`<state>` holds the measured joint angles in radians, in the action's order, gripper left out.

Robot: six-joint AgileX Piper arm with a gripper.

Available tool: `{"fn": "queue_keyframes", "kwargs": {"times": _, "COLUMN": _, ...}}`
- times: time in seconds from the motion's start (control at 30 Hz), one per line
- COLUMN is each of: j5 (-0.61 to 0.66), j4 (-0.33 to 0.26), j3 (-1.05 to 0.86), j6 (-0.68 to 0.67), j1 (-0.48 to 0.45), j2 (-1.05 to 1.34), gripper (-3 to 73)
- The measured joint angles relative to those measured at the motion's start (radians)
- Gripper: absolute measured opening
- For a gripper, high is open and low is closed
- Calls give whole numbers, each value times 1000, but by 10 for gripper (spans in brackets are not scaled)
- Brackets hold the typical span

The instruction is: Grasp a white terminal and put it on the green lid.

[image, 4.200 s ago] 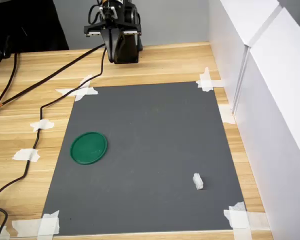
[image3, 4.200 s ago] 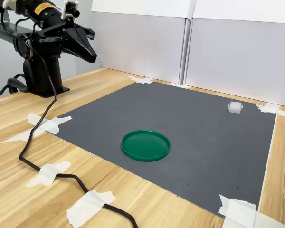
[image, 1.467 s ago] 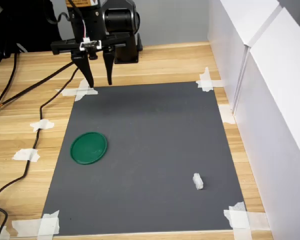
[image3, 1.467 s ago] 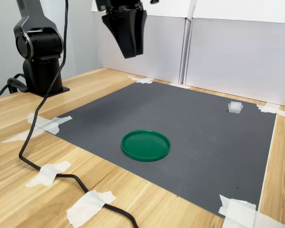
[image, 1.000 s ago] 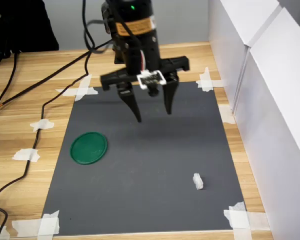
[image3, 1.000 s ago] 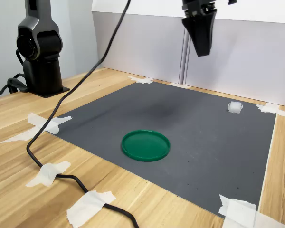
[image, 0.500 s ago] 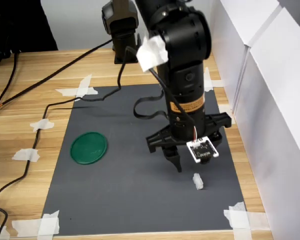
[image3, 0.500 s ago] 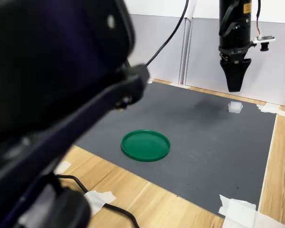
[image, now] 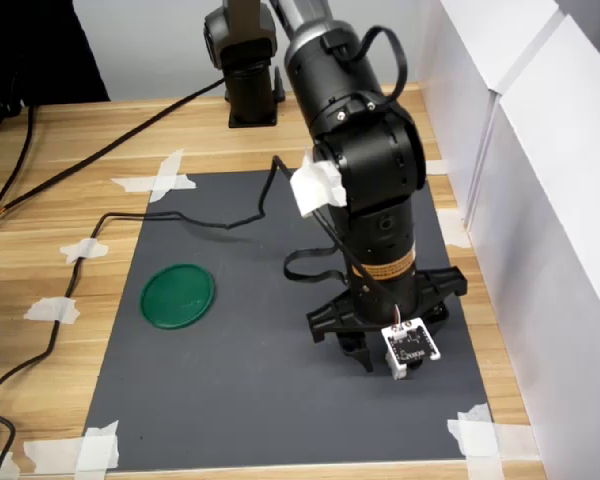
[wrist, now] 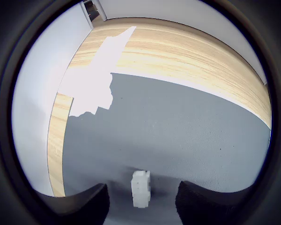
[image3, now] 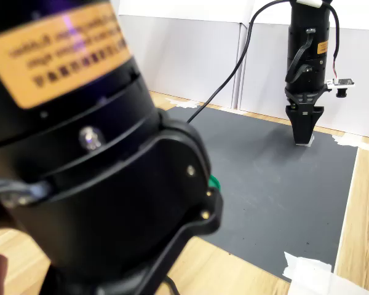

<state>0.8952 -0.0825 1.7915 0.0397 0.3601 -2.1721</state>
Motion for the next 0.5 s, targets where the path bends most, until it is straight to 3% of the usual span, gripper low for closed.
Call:
{"fn": "queue_keyframes", "kwargs": {"times": 0.13, "j5": -5, "j4": 0, "j3": 1, "j6": 0, "j1": 0, "j2": -4, "gripper": 601}}
{"fn": "queue_keyframes", "kwargs": {"times": 0.27, "j5": -8, "j4": 0, "j3": 1, "j6": 0, "j1": 0, "j2": -6, "gripper": 529}}
{"fn": "queue_keyframes", "kwargs": {"times": 0.5, "j5": -5, "j4": 0, "j3": 1, "j6": 0, "j1": 0, "j2": -8, "gripper": 214}}
